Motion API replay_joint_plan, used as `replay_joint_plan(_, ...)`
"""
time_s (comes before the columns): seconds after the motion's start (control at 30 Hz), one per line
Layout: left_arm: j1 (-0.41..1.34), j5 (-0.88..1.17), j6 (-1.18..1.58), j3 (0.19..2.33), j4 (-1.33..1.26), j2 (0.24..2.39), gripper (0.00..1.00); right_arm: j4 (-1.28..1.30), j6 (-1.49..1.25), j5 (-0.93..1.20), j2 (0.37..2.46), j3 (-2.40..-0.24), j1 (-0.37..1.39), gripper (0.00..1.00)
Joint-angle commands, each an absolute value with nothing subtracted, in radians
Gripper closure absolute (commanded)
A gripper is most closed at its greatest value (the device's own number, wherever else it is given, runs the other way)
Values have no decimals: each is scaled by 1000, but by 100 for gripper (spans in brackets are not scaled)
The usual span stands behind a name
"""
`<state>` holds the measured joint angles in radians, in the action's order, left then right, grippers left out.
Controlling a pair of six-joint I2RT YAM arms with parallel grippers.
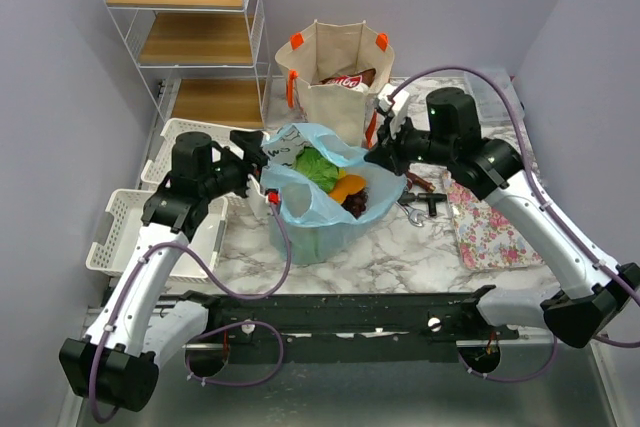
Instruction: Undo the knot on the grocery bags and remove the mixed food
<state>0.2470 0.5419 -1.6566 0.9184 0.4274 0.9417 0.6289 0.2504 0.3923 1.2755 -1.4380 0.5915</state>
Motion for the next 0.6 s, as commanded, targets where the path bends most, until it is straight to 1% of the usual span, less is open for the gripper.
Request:
replay_joint_plan(0.0,209,528,-1490,1079,575,946,19,582,92,427,1257,-1334,591,99)
replay_joint_plan(0.07,167,581,-1300,1279,719,1015,18,566,65,432,1246,-1323,591,99)
replay_joint_plan(0.13,155,656,-1171,1488,907,1093,20,563,42,457,1240,-1327,591,99)
replay_joint_plan(0.17,156,698,-1122,1561,970,1130,21,561,27,476,1236,-1326,590,99)
replay_joint_plan(0.2,163,753,-1056,1634,1016,1156,22,554,16,496,1229,-1323,591,99)
replay_joint_plan(0.27,196,797,-909,1722,1014,1204,22,526,-12,527,1211,-1307,591,99)
replay_joint_plan(0.33,228,795,-775,1779,967,1240,24,510,-50,542,1199,-1303,591,99)
replay_joint_plan(0.43,340,728,-682,1829,966,1294,34,502,-84,550,1190,-1324,591,99)
replay_joint_plan(0.5,447,660,-686,1788,996,1318,38,499,-116,555,1179,-1337,591,99)
replay_joint_plan(0.53,487,642,-698,1757,1018,1328,41,500,-135,558,1173,-1338,591,99)
replay_joint_plan(0.57,522,640,-718,1711,1046,1333,47,506,-153,559,1164,-1335,591,99)
